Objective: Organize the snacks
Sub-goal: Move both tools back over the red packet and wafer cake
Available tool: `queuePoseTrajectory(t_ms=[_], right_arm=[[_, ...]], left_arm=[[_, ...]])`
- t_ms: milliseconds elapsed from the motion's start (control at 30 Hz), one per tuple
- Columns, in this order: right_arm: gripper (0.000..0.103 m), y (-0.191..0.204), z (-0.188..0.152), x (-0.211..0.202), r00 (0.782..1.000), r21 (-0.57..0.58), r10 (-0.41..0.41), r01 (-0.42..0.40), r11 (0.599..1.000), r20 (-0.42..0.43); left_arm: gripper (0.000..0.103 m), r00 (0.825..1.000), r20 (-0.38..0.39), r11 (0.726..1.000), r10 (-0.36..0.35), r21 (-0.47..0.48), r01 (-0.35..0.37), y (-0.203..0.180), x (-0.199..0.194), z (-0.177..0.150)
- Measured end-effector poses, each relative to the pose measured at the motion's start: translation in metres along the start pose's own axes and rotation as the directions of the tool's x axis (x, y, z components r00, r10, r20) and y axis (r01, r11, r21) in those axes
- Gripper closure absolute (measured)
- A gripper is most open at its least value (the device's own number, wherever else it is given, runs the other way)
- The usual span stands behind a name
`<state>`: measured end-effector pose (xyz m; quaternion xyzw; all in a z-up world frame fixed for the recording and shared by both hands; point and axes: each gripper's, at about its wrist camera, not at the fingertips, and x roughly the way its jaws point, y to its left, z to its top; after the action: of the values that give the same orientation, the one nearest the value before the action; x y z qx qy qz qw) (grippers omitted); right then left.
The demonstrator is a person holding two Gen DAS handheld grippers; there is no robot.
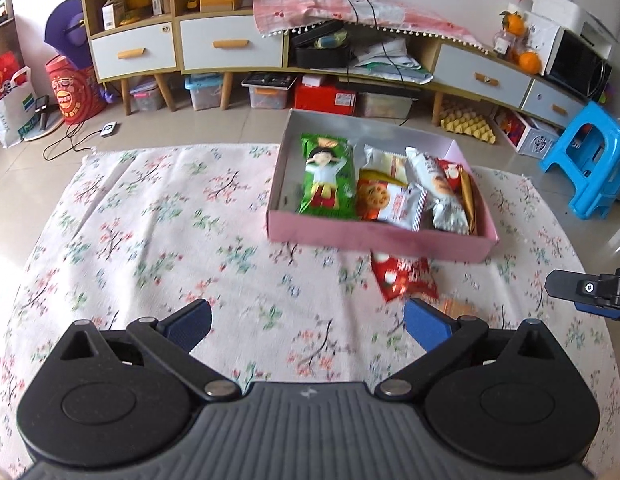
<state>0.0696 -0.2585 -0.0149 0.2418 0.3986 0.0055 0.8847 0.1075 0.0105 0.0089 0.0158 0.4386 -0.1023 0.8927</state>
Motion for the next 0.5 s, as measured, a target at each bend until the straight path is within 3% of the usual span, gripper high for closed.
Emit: queuePoseTrajectory(t_ms=[500], right_arm=[[0.016, 0.004, -0.030, 0.013, 0.996, -0.178, -0.088, 0.081, 0.981, -0.030]], left_arm=[[0.000, 0.999, 0.048, 1.000, 0.009, 0.009, -0.010, 0.004, 0.003, -0.031]])
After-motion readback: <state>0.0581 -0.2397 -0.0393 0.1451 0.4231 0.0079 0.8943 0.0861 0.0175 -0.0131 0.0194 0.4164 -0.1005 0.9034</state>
